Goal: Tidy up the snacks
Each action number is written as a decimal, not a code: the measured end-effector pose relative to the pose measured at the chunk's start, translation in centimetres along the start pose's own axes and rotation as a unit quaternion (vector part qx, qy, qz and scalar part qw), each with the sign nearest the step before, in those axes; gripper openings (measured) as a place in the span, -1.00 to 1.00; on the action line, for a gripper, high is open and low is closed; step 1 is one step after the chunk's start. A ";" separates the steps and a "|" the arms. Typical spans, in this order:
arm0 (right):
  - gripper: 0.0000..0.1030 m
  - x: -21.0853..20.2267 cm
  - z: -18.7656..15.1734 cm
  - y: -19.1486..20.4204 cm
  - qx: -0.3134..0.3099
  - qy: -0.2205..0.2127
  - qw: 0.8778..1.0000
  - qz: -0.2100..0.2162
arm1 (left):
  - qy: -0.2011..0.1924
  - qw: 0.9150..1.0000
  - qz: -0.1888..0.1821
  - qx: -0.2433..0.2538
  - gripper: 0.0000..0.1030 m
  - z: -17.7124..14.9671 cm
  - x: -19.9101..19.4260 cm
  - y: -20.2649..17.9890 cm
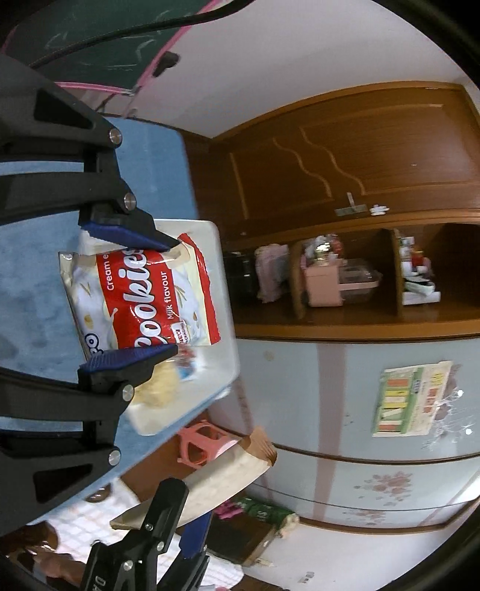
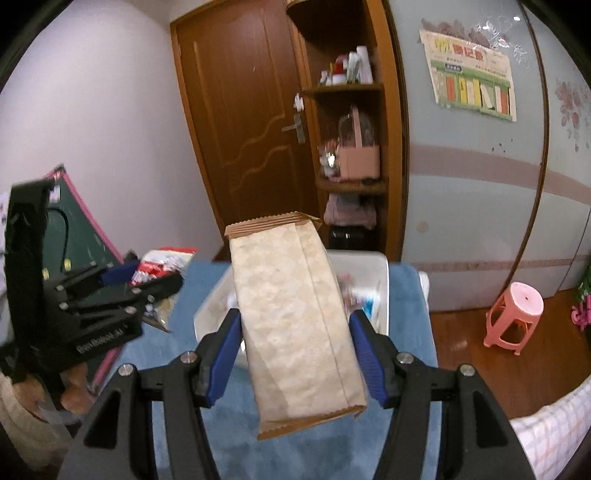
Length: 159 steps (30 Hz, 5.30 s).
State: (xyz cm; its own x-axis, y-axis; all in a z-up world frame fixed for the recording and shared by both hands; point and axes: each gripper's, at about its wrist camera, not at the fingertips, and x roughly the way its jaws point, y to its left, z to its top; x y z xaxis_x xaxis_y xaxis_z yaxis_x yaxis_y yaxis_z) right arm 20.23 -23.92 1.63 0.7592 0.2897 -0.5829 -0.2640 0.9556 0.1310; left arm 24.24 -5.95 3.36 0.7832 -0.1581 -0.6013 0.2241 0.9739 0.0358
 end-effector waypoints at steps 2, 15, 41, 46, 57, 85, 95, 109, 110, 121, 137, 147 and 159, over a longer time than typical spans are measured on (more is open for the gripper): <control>0.16 0.4 2.0 0.0 0.011 -0.011 1.000 -0.003 | -0.016 1.000 0.006 0.004 -0.09 1.9 0.6 0.1; 0.16 7.5 4.6 -1.9 0.058 0.011 0.996 -0.074 | 0.009 1.000 -0.005 -0.023 -0.09 7.0 10.2 -0.5; 0.19 16.3 0.6 -5.4 0.105 0.108 0.987 -0.063 | 0.052 0.998 -0.013 -0.025 0.78 4.3 17.6 -3.2; 0.20 16.1 -0.1 -5.3 0.104 0.109 0.987 -0.061 | 0.047 0.999 -0.003 -0.014 0.95 3.7 16.9 -3.2; 0.20 12.7 -0.3 -3.6 0.095 0.102 0.989 -0.054 | 0.060 0.998 0.014 -0.018 0.95 3.1 13.5 -2.4; 0.20 -5.4 -3.7 7.3 0.016 0.068 0.997 -0.041 | 0.005 0.996 0.053 -0.068 0.99 -5.5 -13.1 1.3; 0.41 -9.9 -7.1 10.0 0.021 0.063 0.998 -0.019 | 0.016 0.993 0.090 -0.074 0.99 -11.1 -18.8 2.1; 0.43 -12.5 -11.8 12.0 0.036 0.083 0.996 -0.016 | 0.048 0.987 0.101 -0.113 0.99 -16.2 -21.3 2.1; 0.43 -12.8 -12.1 12.0 0.039 0.079 0.996 -0.013 | 0.049 0.987 0.105 -0.112 0.99 -16.4 -21.3 2.0; 0.43 -13.8 -13.0 12.3 0.042 0.053 0.997 -0.026 | 0.059 0.985 0.107 -0.120 0.99 -17.3 -20.7 1.9; 0.44 -12.8 -13.3 12.4 0.039 0.062 0.997 -0.029 | 0.067 0.985 0.112 -0.111 0.99 -17.7 -19.9 1.2; 0.44 -12.3 -13.3 12.7 0.029 0.075 0.997 -0.023 | 0.077 0.985 0.110 -0.112 0.99 -17.9 -19.3 1.7; 0.44 -12.2 -13.3 12.7 0.026 0.075 0.997 -0.021 | 0.080 0.985 0.109 -0.109 0.99 -18.0 -19.2 1.8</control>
State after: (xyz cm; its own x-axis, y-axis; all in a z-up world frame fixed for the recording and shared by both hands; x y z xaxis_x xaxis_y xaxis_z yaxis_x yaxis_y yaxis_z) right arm -0.31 -16.01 -0.29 0.6702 0.2416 -0.7017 -0.1999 0.9693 0.1428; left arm -0.81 1.81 0.58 0.6936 0.0691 -0.7170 -0.0831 0.9964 0.0157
